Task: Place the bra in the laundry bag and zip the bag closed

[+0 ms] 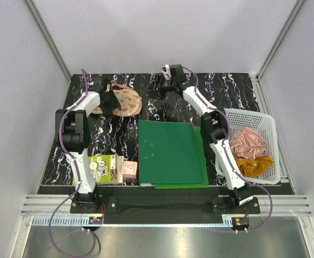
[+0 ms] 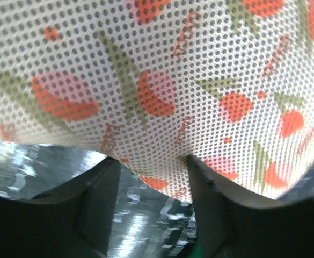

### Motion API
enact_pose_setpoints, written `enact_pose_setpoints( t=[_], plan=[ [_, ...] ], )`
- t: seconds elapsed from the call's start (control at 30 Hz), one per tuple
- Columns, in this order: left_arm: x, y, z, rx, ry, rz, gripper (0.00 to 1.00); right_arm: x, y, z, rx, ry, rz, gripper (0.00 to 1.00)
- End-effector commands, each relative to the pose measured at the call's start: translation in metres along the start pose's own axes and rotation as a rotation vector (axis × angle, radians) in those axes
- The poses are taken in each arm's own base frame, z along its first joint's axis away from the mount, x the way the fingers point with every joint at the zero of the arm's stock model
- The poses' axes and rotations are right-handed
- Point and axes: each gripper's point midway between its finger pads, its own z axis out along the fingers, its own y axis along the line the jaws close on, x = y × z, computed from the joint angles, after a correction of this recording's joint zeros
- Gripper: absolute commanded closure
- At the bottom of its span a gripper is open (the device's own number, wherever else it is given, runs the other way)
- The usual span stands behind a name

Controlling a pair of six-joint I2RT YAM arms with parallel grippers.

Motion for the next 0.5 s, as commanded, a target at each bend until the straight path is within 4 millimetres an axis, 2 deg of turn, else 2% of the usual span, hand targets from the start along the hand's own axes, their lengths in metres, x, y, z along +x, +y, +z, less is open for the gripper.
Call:
enact_pose_setpoints(
  t=[0.0,0.07,0.1,0.17,0.2,0.23,0.27,0.3,0.33,0.37,0.4,0.43,0.47],
  plan=[
    [-0.030,0.000,-0.014,-0.079,-0.072,0.437,0.50,0.008,0.004,0.012,-0.029,0.028,-0.006,0.44],
    [-0.039,0.005,-0.014,-0.153,-0.086,0.621,0.58,0.009,-0.001,0.013,-0.023,0.030,-0.010,0.44],
    [-0.038,0.000,-0.014,-0.152,-0.087,0.683,0.60,0.009,-0.005,0.015,-0.019,0.031,-0.011,0.44],
    [-0.048,0.002,-0.018,-0.201,-0.115,0.768,0.60,0.008,-0.006,0.018,-0.020,0.026,-0.021,0.44],
    [-0.059,-0.008,-0.025,-0.187,-0.175,0.794,0.61,0.012,-0.013,0.023,-0.020,0.037,-0.021,0.44],
    [-0.053,-0.001,-0.024,-0.205,-0.178,0.820,0.62,0.014,-0.013,0.025,-0.025,0.045,-0.028,0.44],
    [-0.057,-0.004,-0.030,-0.200,-0.215,0.877,0.62,0.016,-0.009,0.027,-0.038,0.050,-0.063,0.43],
    [-0.076,-0.023,-0.052,-0.162,-0.361,0.889,0.62,0.022,-0.010,0.032,-0.041,0.064,-0.082,0.42],
    [-0.078,-0.030,-0.062,-0.129,-0.415,0.900,0.61,0.024,-0.010,0.033,-0.040,0.066,-0.097,0.41],
    [-0.068,-0.024,-0.060,-0.117,-0.421,0.908,0.51,0.026,-0.015,0.034,-0.033,0.069,-0.110,0.40],
    [-0.077,-0.029,-0.070,-0.107,-0.474,0.888,0.46,0.023,-0.017,0.034,-0.022,0.056,-0.112,0.39],
    [-0.082,-0.029,-0.082,-0.121,-0.498,0.851,0.41,0.023,-0.019,0.035,-0.013,0.052,-0.114,0.33],
    [-0.089,-0.037,-0.093,-0.095,-0.517,0.759,0.35,0.023,-0.024,0.035,-0.002,0.047,-0.120,0.30]
  ],
)
